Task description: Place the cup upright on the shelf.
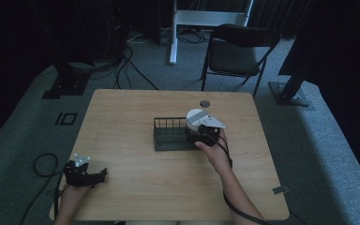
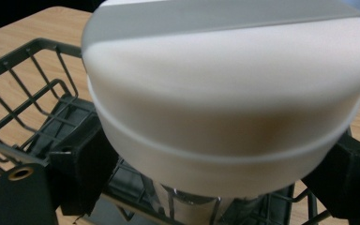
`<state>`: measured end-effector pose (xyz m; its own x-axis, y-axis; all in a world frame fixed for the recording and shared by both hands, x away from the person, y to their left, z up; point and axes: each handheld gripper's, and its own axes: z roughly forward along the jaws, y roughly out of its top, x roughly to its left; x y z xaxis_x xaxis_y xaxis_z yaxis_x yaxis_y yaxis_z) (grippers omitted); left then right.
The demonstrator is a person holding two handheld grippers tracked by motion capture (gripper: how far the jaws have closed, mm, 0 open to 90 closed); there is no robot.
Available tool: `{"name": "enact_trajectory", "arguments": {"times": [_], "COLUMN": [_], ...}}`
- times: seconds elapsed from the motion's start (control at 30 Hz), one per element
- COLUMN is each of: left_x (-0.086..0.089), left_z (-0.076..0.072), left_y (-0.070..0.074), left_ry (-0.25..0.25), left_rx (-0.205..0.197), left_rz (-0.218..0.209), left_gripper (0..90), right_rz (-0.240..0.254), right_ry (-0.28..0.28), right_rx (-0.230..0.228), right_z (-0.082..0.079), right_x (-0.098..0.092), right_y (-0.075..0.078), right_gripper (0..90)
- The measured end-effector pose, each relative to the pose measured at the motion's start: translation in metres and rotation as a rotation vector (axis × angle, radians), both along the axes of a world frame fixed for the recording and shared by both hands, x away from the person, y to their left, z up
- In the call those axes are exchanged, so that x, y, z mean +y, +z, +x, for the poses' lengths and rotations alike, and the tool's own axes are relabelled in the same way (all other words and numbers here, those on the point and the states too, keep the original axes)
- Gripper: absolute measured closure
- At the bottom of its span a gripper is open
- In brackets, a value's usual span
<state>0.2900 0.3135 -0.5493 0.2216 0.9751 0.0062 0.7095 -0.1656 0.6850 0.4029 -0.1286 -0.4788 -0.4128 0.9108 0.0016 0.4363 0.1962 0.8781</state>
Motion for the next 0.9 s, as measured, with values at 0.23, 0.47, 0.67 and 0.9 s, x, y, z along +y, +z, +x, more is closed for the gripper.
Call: {"name": "enact_trajectory", "arguments": {"times": [0.23, 0.47, 0.67, 0.9], "left_x": [0.000, 0.000, 0.000, 0.000], "left_z": [0.000, 0.000, 0.000, 0.000], "left_y": [0.000, 0.000, 0.000, 0.000], "left_ry": [-0.001, -0.001, -0.001, -0.001], "left_rx": [0.001, 0.001, 0.000, 0.000], "left_rz": [0.001, 0.001, 0.001, 0.001], "left_gripper": [0.2, 0.2, 0.3, 0.3], "right_rz": [0.008, 0.008, 0.013, 0.008], "right_ry": [0.001, 0.010, 0.009, -0.003], "right_rx": [-0.015, -0.020, -0.037, -0.033], "right_z": [-0.004, -0.012, -0.018, -0.026], "right_x": [-0.005, -0.009, -0.015, -0.023], "right_y": [0.004, 0.004, 0.007, 0.002], "right_gripper": [12.4, 12.5, 12.5, 12.5]}}
